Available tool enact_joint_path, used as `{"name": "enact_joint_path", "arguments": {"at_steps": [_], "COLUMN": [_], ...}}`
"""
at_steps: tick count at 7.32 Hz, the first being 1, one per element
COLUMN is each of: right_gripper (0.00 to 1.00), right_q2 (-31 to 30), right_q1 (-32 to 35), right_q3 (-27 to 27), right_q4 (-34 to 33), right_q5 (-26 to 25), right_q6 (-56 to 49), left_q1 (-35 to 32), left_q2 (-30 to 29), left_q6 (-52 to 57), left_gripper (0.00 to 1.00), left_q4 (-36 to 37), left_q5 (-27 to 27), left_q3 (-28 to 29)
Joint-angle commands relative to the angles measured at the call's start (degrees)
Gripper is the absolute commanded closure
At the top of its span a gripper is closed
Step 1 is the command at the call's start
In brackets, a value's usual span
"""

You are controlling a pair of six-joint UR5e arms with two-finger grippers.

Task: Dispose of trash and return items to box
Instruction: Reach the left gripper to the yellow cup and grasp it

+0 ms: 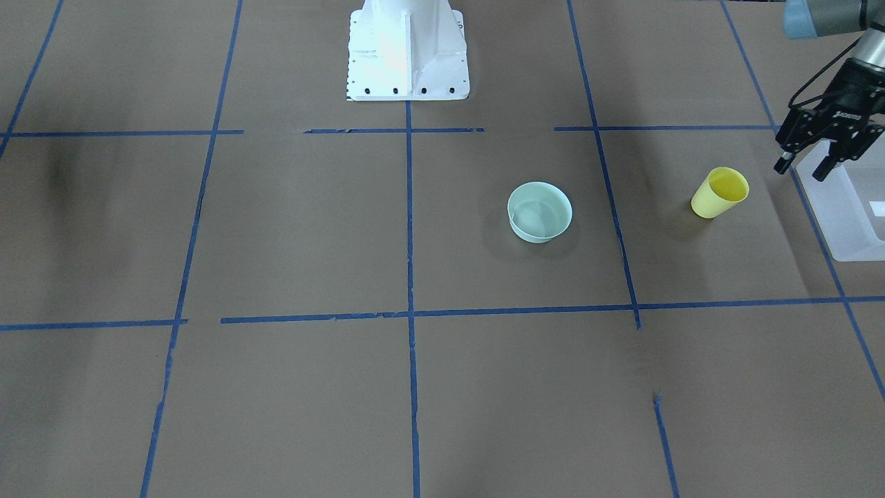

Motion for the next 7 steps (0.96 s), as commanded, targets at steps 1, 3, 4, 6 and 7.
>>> {"name": "enact_joint_path", "arguments": {"at_steps": [1, 3, 4, 6, 7], "right_gripper": [0.00, 0.00, 0.00, 0.00, 0.00], "right_q2": [-3.3, -3.4, -3.4, -3.6, -3.6], "right_q1": [0.0, 0.0, 0.0, 0.0, 0.0], "right_q3": [0.0, 0.0, 0.0, -0.1, -0.1], "right_q4": [5.4, 5.5, 5.5, 5.5, 5.5], "right_q5": [-0.1, -0.2, -0.4, -0.4, -0.4], "right_q6": [0.0, 0.1, 0.1, 0.0, 0.1], "left_q1": [5.0, 7.7, 9.4, 11.4, 12.2], "left_q2": [-0.2, -0.3, -0.3, -0.4, -0.6], "left_q6": [-3.8, -3.7, -3.7, -3.6, -3.3], "left_gripper": [0.41, 0.41, 0.41, 0.88, 1.00], "left_q4": [-0.3, -0.3, -0.4, -0.4, -0.4], "left_q5": [4.5, 4.7, 5.2, 5.5, 5.7], "left_q3": [2.4, 4.0, 4.4, 4.7, 4.4]}}
